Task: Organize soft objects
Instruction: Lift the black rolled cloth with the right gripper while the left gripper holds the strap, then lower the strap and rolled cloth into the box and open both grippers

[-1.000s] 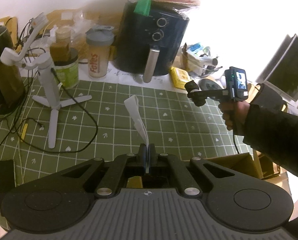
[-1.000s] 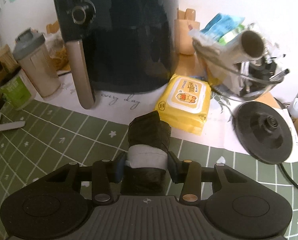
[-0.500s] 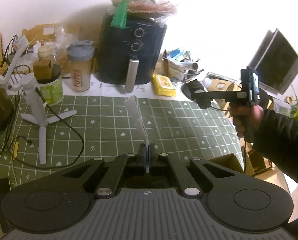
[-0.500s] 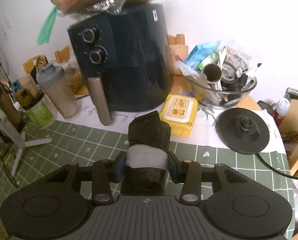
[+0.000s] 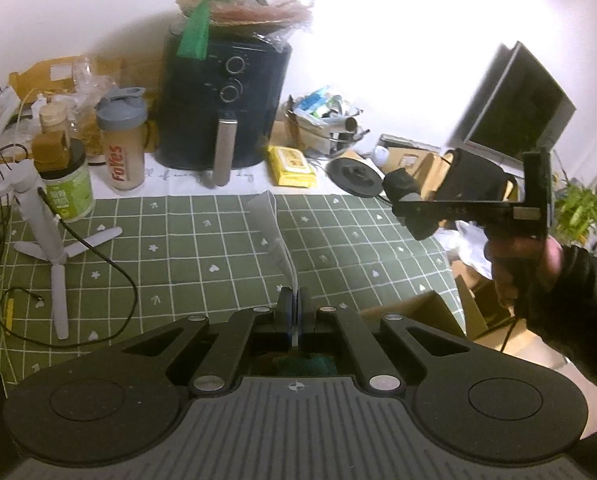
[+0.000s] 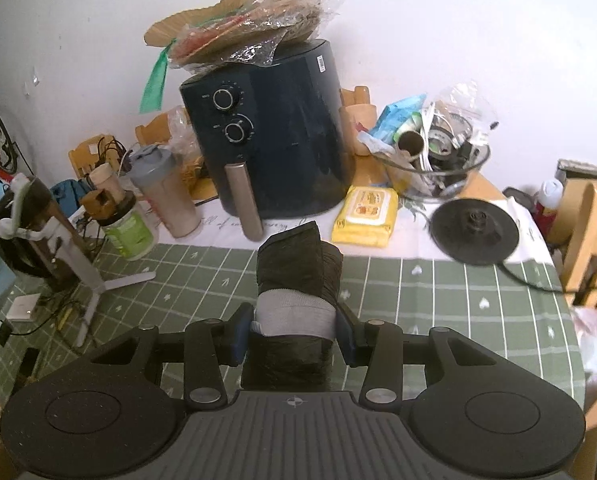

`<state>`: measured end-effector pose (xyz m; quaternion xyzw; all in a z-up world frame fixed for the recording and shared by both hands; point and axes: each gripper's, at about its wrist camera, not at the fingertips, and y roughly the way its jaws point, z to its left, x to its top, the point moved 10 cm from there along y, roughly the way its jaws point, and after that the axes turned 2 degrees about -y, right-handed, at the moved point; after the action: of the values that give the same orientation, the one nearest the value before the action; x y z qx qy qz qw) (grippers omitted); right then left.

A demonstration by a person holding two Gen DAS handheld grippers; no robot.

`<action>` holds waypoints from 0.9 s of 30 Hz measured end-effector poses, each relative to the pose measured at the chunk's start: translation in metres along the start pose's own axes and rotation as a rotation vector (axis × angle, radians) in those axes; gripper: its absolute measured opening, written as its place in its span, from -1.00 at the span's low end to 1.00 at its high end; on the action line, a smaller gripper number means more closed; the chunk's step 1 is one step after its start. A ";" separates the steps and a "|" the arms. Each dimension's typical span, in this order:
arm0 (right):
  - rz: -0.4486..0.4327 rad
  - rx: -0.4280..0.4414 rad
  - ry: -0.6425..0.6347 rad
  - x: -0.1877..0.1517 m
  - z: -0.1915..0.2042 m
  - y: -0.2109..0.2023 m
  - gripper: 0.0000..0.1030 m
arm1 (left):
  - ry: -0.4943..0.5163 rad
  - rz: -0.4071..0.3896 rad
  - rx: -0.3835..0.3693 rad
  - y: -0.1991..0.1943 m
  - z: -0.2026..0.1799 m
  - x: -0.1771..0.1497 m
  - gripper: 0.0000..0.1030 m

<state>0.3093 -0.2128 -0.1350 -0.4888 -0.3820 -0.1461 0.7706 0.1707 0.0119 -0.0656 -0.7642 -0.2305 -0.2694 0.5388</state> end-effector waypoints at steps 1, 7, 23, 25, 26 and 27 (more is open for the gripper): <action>-0.002 0.001 0.009 -0.004 0.001 -0.005 -0.10 | 0.004 0.003 -0.005 0.000 -0.001 -0.002 -0.95; -0.008 -0.004 0.042 -0.027 0.013 -0.035 -0.10 | 0.019 0.017 -0.032 -0.002 -0.007 -0.010 -0.95; -0.052 0.013 0.083 -0.058 0.062 -0.096 -0.10 | 0.062 0.021 -0.086 -0.013 -0.022 -0.026 -0.95; -0.044 0.021 0.091 -0.065 0.068 -0.098 -0.10 | 0.066 0.022 -0.091 -0.015 -0.023 -0.029 -0.95; -0.035 0.025 0.096 -0.071 0.071 -0.099 -0.09 | 0.068 0.024 -0.094 -0.015 -0.024 -0.030 -0.95; -0.023 0.030 0.100 -0.076 0.073 -0.097 -0.08 | 0.068 0.025 -0.096 -0.016 -0.025 -0.032 -0.95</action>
<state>0.1680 -0.2073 -0.1109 -0.4650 -0.3505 -0.1734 0.7943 0.1323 -0.0084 -0.0686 -0.7825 -0.1890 -0.2993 0.5122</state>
